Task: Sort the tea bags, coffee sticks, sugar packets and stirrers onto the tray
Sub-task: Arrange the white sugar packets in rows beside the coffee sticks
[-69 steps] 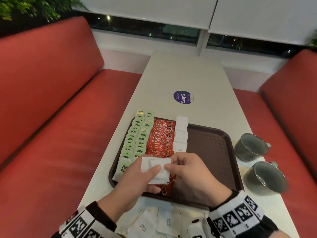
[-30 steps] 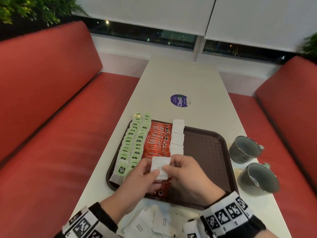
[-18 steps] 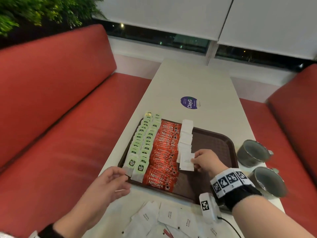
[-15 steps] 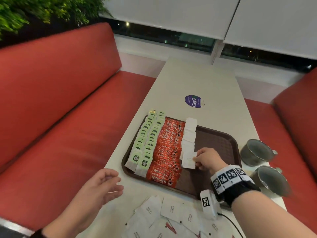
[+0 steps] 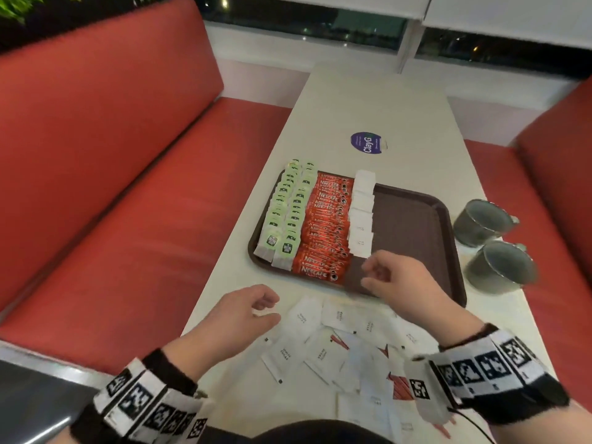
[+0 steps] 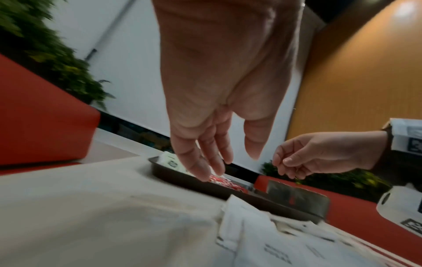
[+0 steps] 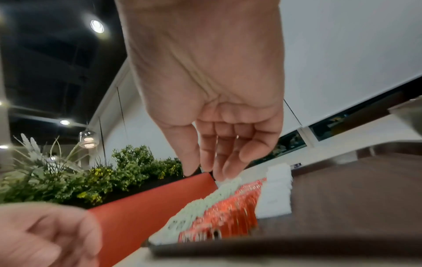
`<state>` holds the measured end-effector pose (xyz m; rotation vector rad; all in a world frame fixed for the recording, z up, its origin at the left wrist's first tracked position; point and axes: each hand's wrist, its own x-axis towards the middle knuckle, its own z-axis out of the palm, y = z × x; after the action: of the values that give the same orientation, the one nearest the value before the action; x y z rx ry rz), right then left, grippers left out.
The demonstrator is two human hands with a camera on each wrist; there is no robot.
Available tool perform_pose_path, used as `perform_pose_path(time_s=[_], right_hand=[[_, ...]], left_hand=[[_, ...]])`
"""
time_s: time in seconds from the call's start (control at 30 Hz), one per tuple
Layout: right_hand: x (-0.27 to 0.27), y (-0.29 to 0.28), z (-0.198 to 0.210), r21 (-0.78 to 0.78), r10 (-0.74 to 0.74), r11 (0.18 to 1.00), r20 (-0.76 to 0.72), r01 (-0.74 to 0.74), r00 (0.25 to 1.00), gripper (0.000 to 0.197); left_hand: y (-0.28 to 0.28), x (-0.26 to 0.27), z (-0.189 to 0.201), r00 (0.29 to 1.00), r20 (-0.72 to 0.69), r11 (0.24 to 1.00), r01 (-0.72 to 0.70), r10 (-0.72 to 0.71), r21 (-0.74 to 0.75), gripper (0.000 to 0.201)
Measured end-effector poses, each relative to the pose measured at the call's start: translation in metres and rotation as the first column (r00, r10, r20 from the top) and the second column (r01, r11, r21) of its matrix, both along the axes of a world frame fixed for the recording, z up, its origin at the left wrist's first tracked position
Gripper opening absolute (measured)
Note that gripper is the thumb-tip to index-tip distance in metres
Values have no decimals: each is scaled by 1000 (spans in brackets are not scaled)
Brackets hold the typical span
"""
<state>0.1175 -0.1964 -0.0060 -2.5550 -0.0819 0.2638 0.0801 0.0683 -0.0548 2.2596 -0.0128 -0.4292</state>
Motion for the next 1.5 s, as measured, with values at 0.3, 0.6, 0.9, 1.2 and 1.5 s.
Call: perform_pose_path(time_s=[0.3, 0.6, 0.9, 1.2, 1.5], right_hand=[[-35, 33, -41, -496, -10, 867, -115, -49, 993, 42], [-28, 57, -50, -547, -45, 836, -150, -45, 988, 45], [-35, 39, -33, 212, -258, 920, -309, 330, 916, 8], [-65, 39, -18, 728, -100, 477, -511, 492, 853, 7], [-70, 59, -22, 747, -237, 412, -465, 522, 853, 10]], left_hand=[[-57, 23, -17, 922, -50, 816, 365, -385, 449, 52], [-48, 30, -22, 926, -29, 836, 352, -376, 420, 67], [-11, 31, -15, 971, -51, 947, 240, -234, 214, 45], [20, 24, -8, 988, -151, 940, -40, -13, -338, 16], [23, 20, 12, 953, -301, 773, -171, -27, -611, 16]])
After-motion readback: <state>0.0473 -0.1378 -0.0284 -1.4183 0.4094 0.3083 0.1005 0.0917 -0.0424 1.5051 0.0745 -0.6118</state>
